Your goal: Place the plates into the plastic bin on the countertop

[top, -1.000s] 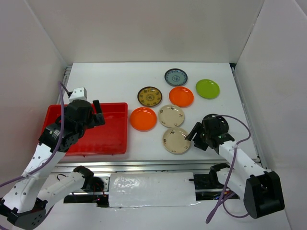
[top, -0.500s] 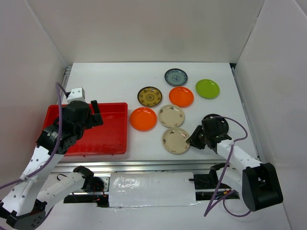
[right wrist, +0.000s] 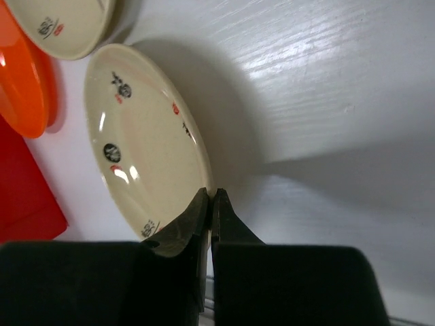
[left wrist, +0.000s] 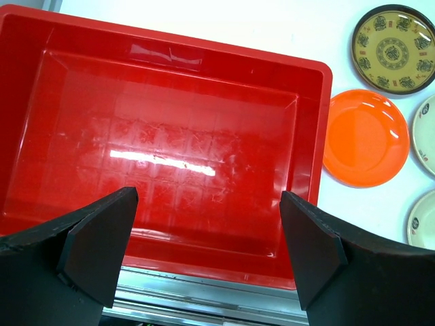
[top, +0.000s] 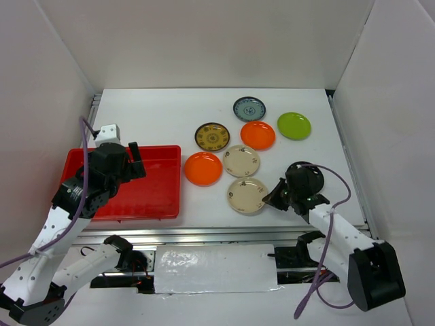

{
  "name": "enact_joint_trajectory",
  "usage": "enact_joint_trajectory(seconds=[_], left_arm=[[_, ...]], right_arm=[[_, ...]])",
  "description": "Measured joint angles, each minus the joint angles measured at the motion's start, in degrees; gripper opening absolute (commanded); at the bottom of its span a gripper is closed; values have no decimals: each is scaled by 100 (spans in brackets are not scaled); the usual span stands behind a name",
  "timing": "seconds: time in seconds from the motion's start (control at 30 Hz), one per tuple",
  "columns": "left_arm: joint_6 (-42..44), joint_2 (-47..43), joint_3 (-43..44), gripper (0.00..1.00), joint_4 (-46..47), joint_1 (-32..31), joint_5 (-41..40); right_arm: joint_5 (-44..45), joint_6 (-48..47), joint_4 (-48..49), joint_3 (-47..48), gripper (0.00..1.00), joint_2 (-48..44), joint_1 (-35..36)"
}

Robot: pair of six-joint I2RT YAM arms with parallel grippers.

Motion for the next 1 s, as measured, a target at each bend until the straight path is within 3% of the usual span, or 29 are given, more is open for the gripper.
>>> enact_joint_trajectory(seconds=[0.23,0.43,0.53,0.73,1.0], left_arm=[[-59,-101,20,99,-129,2,-278],[-278,-188,282,99,-251,9,-466],[-415,-179,501,99,-315,9,-531],[-802,-101,1161,99,-608,15,-636],[-804,-120,1639,99,-739,52,-540]], right_arm=[[487,214,-1276,444,0,-1598,660],[765,258,-1635,2011,0,-1318,1248],[809,190,-1543,2931,0,-328,1766],[756,-42,-1233,5469,0,2896,2896],[341,-103,-1185,7965,0,5993,3425]])
